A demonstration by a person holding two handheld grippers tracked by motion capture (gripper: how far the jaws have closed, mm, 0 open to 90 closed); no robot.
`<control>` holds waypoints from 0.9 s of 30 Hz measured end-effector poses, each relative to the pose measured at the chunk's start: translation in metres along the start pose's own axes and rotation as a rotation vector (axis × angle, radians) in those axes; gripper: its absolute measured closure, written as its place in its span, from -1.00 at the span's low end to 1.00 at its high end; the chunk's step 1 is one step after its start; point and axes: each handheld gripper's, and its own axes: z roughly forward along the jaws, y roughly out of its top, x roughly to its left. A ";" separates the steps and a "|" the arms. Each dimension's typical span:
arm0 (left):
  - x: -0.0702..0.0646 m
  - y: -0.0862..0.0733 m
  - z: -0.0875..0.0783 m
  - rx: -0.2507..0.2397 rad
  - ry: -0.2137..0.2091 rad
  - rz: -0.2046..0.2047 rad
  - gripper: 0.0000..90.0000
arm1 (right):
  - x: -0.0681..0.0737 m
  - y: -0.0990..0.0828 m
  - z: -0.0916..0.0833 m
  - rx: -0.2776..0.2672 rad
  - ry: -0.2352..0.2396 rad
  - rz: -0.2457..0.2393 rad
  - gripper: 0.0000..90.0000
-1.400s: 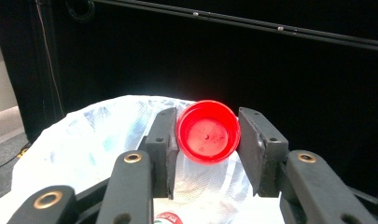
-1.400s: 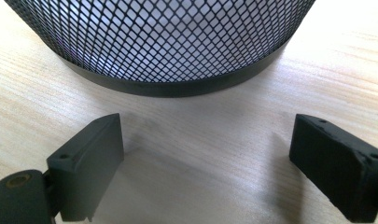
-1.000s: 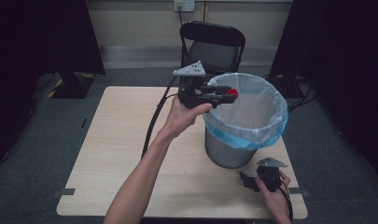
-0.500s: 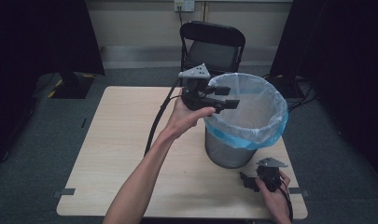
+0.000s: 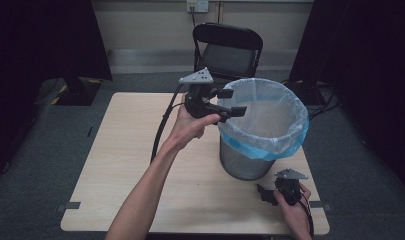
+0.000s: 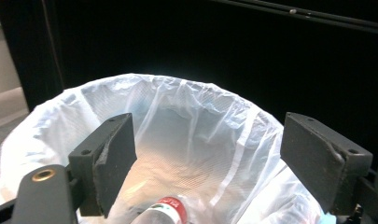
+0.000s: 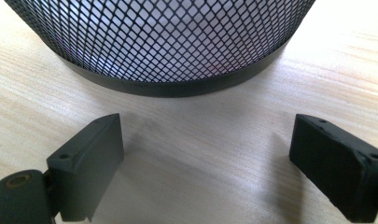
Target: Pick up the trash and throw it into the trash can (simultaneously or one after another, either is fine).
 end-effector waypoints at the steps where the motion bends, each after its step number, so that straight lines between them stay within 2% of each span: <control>1: 0.001 0.000 -0.002 0.002 0.006 0.001 -0.62 | 0.000 0.000 0.000 0.000 0.000 0.000 -0.80; 7: 0.005 0.000 -0.016 0.005 0.044 0.008 -0.65 | 0.000 0.000 0.000 0.000 0.000 0.000 -0.80; 11: 0.007 -0.001 -0.024 0.009 0.053 -0.003 -0.65 | 0.000 0.000 0.000 0.000 0.000 0.000 -0.80; 12: 0.008 -0.002 -0.027 -0.002 0.042 -0.001 -0.65 | 0.000 0.000 0.000 -0.001 0.000 -0.002 -0.80; 13: 0.007 -0.002 -0.033 -0.013 0.048 0.017 -0.66 | 0.000 0.000 0.000 0.000 0.000 0.000 -0.80; 21: 0.011 -0.007 -0.048 -0.003 0.102 0.032 -0.65 | 0.000 0.000 0.000 -0.001 0.000 -0.002 -0.80; 27: 0.013 -0.013 -0.056 -0.002 0.109 0.035 -0.62 | 0.000 0.000 0.000 0.000 0.000 0.000 -0.80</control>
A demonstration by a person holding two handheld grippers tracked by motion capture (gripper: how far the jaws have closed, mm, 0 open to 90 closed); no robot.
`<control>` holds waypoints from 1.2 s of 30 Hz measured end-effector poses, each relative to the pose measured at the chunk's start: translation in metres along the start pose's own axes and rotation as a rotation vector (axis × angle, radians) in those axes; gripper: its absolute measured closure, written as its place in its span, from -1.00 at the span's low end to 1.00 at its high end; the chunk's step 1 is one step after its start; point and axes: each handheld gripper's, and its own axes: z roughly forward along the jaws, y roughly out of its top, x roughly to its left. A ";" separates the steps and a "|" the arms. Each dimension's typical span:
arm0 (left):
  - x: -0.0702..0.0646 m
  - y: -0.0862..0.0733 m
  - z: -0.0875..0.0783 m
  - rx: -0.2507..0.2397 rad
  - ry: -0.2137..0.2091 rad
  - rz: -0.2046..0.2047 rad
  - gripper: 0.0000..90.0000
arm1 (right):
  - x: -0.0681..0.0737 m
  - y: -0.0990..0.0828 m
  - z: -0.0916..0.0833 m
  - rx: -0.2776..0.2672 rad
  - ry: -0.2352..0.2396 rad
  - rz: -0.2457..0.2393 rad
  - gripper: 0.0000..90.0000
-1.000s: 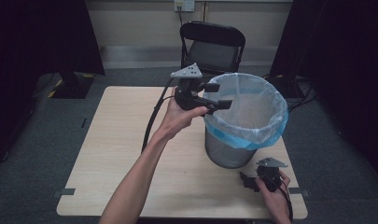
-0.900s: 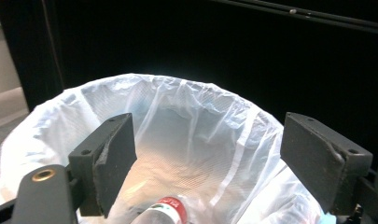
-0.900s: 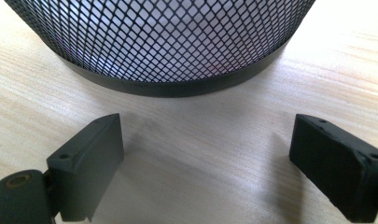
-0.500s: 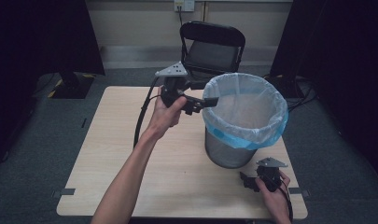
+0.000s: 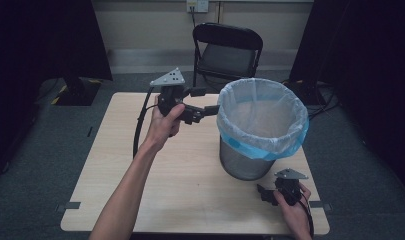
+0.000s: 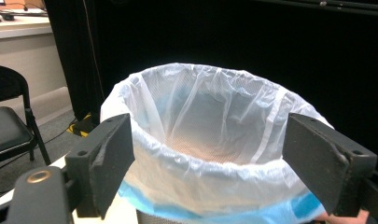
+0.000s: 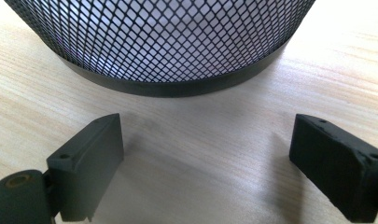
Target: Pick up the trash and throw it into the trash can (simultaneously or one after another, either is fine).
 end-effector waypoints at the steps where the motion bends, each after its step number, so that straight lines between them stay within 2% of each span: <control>1: 0.001 -0.001 -0.002 -0.003 0.005 -0.002 -0.60 | 0.000 0.000 0.000 0.000 0.000 0.000 -0.80; 11: 0.013 -0.019 -0.021 0.026 0.067 -0.008 -0.61 | 0.000 0.000 0.000 0.000 0.000 0.000 -0.80; 16: 0.016 -0.023 -0.029 0.037 0.085 -0.020 -0.61 | 0.000 0.000 0.000 0.000 0.000 0.000 -0.80; 20: 0.018 -0.028 -0.037 0.030 0.070 -0.027 -0.63 | 0.000 0.000 0.000 0.000 0.000 0.000 -0.80; 27: 0.022 -0.039 -0.046 0.049 0.109 -0.035 -0.63 | 0.000 0.000 0.000 0.000 0.000 0.000 -0.80; 30: 0.025 -0.045 -0.051 0.037 0.105 -0.058 -0.64 | 0.000 0.000 0.000 -0.001 -0.001 -0.001 -0.80; 35: 0.027 -0.053 -0.059 0.039 0.141 -0.060 -0.64 | 0.000 0.000 0.000 -0.001 0.000 -0.002 -0.80; 36: 0.027 -0.054 -0.061 0.031 0.130 -0.065 -0.64 | 0.000 0.000 0.000 -0.001 0.000 -0.002 -0.80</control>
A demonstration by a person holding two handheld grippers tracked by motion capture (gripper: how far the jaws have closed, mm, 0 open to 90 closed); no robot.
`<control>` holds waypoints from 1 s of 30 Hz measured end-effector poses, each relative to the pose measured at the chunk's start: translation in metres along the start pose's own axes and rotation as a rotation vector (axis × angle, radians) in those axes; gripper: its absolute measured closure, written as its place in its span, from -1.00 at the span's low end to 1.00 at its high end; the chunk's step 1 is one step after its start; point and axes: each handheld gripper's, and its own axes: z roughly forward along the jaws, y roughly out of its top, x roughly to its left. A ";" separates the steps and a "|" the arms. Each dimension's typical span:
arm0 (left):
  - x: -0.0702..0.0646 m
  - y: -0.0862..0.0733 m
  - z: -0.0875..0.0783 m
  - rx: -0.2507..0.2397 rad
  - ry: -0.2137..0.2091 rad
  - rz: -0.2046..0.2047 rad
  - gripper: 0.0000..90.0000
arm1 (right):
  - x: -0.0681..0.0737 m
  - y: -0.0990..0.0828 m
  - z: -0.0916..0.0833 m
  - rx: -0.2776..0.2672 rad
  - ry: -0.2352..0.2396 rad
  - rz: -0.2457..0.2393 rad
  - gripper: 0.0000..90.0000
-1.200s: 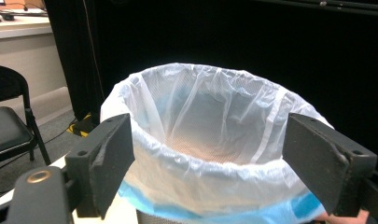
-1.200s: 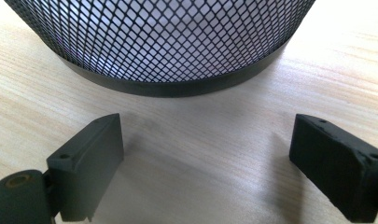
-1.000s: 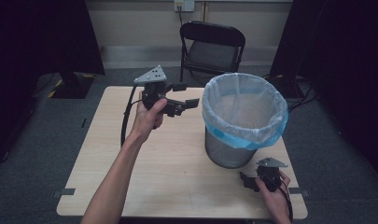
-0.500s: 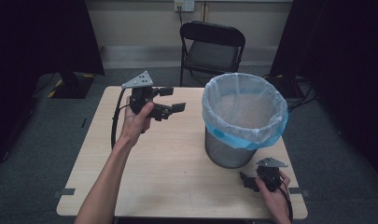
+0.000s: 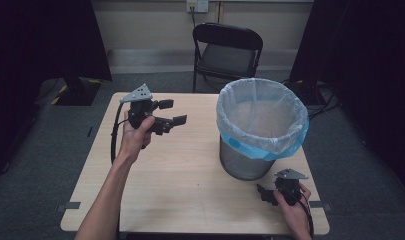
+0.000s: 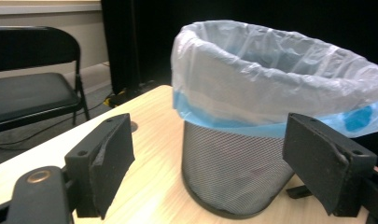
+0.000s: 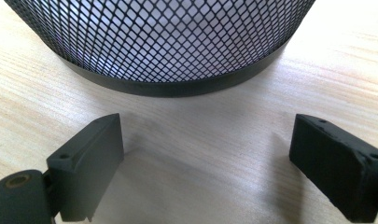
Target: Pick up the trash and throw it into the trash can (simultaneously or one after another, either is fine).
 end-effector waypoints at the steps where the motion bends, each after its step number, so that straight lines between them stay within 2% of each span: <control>1: 0.001 -0.001 -0.002 -0.001 -0.011 -0.010 -0.64 | 0.000 0.000 0.000 0.001 0.000 0.002 -0.80; 3: 0.001 -0.004 -0.005 0.006 0.021 0.005 -0.64 | 0.000 0.000 0.000 0.000 0.000 0.000 -0.80; 5: 0.002 -0.007 -0.007 0.019 0.028 0.011 -0.64 | 0.000 0.000 0.000 0.000 -0.001 0.000 -0.80; 6: 0.003 -0.010 -0.010 0.030 0.051 0.009 -0.64 | 0.000 0.000 0.000 0.001 0.000 0.002 -0.80; 14: 0.005 -0.021 -0.022 0.060 0.091 0.010 -0.63 | 0.000 0.000 0.000 0.001 0.000 0.002 -0.80; 20: 0.010 -0.035 -0.034 0.082 0.098 0.004 -0.64 | 0.000 0.000 0.000 0.000 0.000 0.001 -0.80; 24: 0.012 -0.044 -0.041 0.063 0.100 -0.010 -0.65 | 0.000 0.000 0.000 0.001 0.000 0.002 -0.80; 27: 0.012 -0.052 -0.044 0.093 0.130 0.000 -0.64 | 0.000 0.000 0.000 0.001 0.000 0.002 -0.80; 30: 0.012 -0.058 -0.045 0.113 0.135 0.003 -0.65 | 0.000 0.000 0.000 0.000 0.000 0.001 -0.80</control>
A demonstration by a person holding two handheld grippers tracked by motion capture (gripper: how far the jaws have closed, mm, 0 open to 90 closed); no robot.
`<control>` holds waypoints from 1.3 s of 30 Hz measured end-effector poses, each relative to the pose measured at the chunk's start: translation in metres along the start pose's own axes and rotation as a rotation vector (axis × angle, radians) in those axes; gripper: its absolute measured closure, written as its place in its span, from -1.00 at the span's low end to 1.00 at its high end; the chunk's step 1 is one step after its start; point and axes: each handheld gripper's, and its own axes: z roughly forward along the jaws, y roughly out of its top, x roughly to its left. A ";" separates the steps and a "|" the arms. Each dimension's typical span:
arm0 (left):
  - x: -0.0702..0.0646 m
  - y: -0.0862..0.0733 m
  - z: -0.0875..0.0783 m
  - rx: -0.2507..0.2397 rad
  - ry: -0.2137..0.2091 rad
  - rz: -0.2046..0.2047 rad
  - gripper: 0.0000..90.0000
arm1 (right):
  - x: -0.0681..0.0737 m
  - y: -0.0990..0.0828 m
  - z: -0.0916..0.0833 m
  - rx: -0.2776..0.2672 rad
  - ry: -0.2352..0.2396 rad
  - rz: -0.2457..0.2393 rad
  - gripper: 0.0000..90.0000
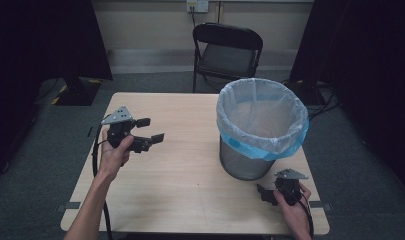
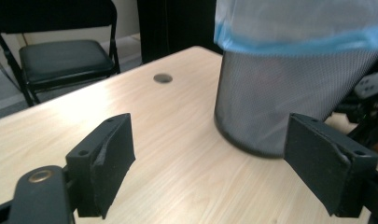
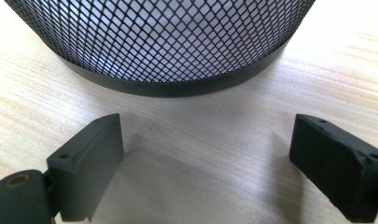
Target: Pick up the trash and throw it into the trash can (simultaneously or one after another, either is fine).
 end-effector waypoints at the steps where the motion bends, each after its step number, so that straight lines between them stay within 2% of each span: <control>1: 0.000 -0.006 -0.001 0.006 0.012 -0.004 -0.65 | 0.000 0.000 0.000 0.000 0.000 0.001 -0.80; 8: 0.000 -0.020 -0.006 0.041 0.054 0.004 -0.65 | 0.000 0.000 0.000 0.000 0.000 0.001 -0.80; 10: 0.001 -0.025 -0.009 0.035 0.060 -0.010 -0.64 | 0.000 0.000 0.000 0.000 0.000 -0.001 -0.80; 11: 0.001 -0.031 -0.012 0.046 0.087 0.002 -0.64 | 0.000 0.000 0.000 0.000 0.000 -0.001 -0.80; 12: 0.001 -0.031 -0.012 0.046 0.087 0.002 -0.64 | 0.000 0.000 0.000 0.000 0.000 -0.001 -0.80; 17: 0.006 -0.046 -0.020 0.087 0.132 -0.005 -0.65 | 0.000 0.000 0.000 0.000 -0.001 -0.001 -0.80; 19: 0.008 -0.052 -0.022 0.093 0.143 -0.021 -0.65 | 0.000 0.000 0.000 -0.001 -0.001 -0.001 -0.80; 25: 0.009 -0.075 -0.027 0.158 0.191 -0.015 -0.65 | 0.000 0.000 0.000 0.000 -0.001 0.000 -0.80; 28: 0.009 -0.084 -0.030 0.162 0.194 -0.033 -0.65 | 0.000 0.000 0.000 0.000 -0.001 0.000 -0.80; 34: 0.009 -0.101 -0.032 0.190 0.227 -0.049 -0.65 | 0.000 0.000 0.000 -0.001 -0.001 0.000 -0.80; 39: 0.007 -0.117 -0.031 0.220 0.225 -0.069 -0.65 | 0.000 0.000 0.000 0.000 -0.001 0.000 -0.80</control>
